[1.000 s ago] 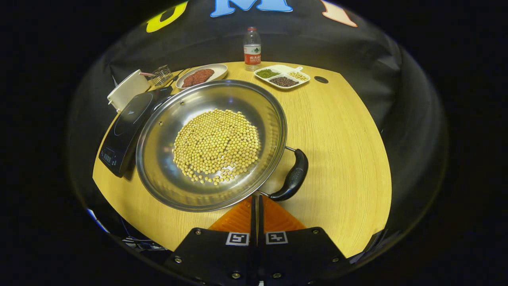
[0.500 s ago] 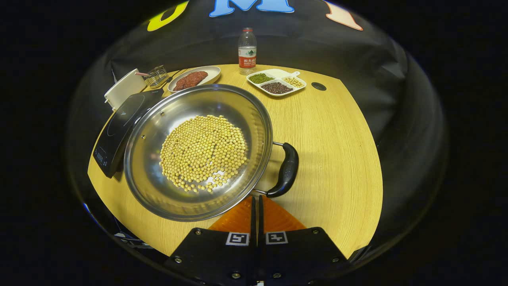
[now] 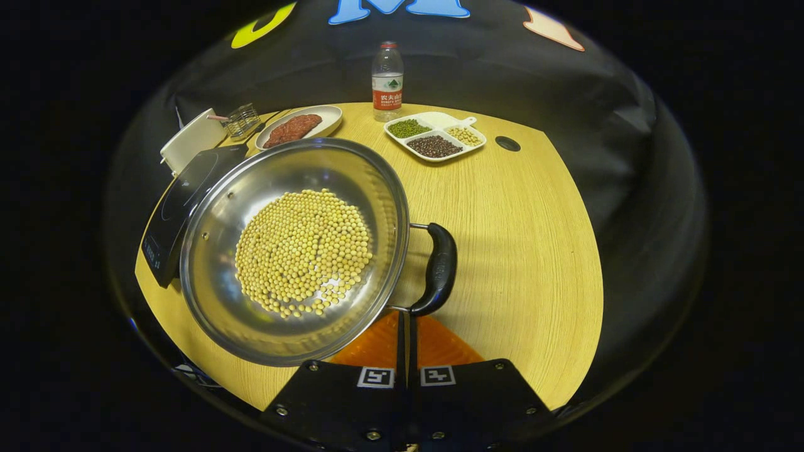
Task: First push the handle of the pot to place it horizontally, then grasp the pot with both hands and set it on the induction cooktop.
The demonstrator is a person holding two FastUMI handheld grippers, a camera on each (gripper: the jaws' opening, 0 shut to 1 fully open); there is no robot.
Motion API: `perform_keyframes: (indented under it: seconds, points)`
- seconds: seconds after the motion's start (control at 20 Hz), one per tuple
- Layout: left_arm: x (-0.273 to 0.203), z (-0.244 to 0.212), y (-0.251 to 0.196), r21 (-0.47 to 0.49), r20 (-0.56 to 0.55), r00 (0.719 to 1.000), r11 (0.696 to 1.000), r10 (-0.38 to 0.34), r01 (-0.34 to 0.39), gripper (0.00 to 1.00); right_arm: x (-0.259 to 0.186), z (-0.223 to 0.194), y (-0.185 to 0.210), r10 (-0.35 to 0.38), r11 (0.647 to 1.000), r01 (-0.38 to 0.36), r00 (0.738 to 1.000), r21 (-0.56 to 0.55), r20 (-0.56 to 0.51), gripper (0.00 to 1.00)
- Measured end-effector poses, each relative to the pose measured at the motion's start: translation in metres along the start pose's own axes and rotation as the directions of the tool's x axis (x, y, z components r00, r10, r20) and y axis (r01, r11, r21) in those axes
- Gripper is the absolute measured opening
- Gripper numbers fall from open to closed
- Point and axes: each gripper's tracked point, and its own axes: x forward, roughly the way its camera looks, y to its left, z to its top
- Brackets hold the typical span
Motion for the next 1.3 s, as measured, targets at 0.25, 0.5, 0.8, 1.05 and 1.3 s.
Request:
perform_keyframes:
  seconds: [0.25,0.5,0.8,1.05,1.3]
  points:
    - [0.012,-0.023,-0.011,-0.024,-0.038,0.998,0.999,-0.041,0.04,0.97,-0.021,-0.001,-0.024,-0.062,0.996,0.065,0.997,-0.056,0.053,0.01]
    - [0.039,-0.046,-0.019,-0.045,-0.076,0.988,0.99,-0.137,0.134,0.91,-0.059,0.011,-0.024,-0.054,0.998,0.047,0.979,0.042,0.195,0.74]
    - [0.085,-0.108,-0.05,-0.083,-0.206,0.935,0.958,-0.287,0.276,0.92,-0.083,0.035,-0.022,-0.103,0.988,0.057,0.938,0.145,0.331,0.96]
    - [0.127,-0.183,-0.068,-0.086,-0.374,0.867,0.943,-0.33,0.322,0.92,-0.055,0.035,-0.022,-0.118,0.983,0.074,0.955,0.166,0.273,0.96]
    - [0.167,-0.237,-0.067,-0.085,-0.466,0.825,0.944,-0.321,0.319,0.96,-0.025,0.041,-0.015,-0.119,0.984,0.084,0.966,0.16,0.228,0.96]
